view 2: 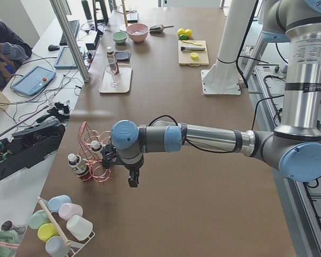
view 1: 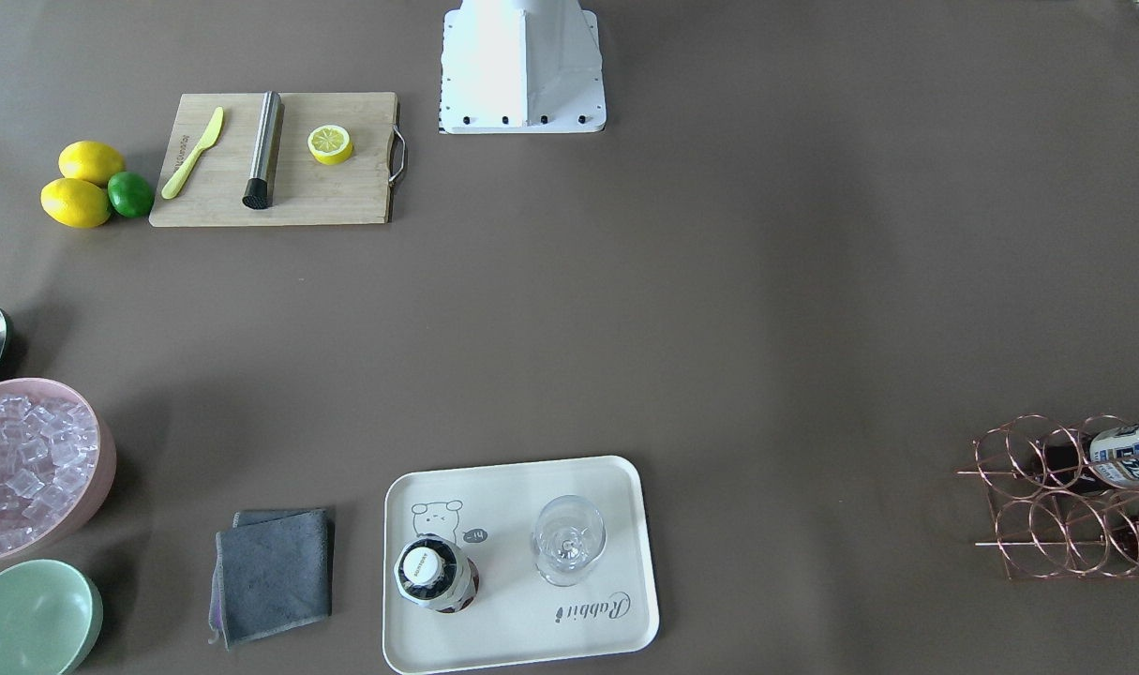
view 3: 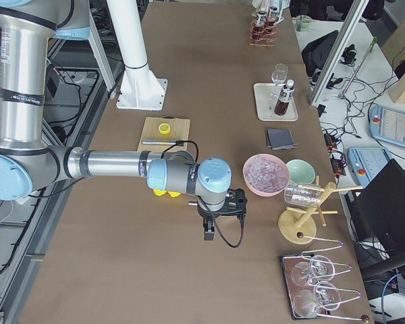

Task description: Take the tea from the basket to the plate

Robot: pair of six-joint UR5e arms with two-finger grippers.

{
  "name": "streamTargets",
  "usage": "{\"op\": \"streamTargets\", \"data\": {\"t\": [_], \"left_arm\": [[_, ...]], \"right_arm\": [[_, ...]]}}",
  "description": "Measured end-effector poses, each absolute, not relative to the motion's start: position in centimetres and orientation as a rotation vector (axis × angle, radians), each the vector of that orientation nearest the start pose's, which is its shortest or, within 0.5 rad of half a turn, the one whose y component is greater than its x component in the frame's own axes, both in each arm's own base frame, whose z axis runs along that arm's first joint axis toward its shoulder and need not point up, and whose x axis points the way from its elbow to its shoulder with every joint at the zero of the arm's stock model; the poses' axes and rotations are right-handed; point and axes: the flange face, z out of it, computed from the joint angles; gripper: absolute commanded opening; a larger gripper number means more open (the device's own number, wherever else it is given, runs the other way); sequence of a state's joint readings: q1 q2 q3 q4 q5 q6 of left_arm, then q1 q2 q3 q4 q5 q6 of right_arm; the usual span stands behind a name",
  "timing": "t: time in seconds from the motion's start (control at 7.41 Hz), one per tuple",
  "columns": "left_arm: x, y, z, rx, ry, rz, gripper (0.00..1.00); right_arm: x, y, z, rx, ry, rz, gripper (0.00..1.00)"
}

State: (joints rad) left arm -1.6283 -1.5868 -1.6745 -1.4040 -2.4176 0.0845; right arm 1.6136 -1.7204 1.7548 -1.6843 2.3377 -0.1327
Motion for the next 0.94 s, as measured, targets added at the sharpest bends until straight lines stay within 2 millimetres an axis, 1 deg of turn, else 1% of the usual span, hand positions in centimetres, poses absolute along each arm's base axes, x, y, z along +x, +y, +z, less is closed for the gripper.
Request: {"op": "streamTargets", "data": {"t": [0.54,0.94], "left_arm": [[-8.84,-48.91,60.98,0.023,0.83,0.005,0.99],[-8.85,-48.89,61.03,0.023,0.829,0.006,0.99]], "right_arm": [[8.28,-41.88,65.05,-0.01,-0.76,-0.057,1.0],[8.34,-41.97,64.77,-0.004,-0.755,-0.057,1.0]]}}
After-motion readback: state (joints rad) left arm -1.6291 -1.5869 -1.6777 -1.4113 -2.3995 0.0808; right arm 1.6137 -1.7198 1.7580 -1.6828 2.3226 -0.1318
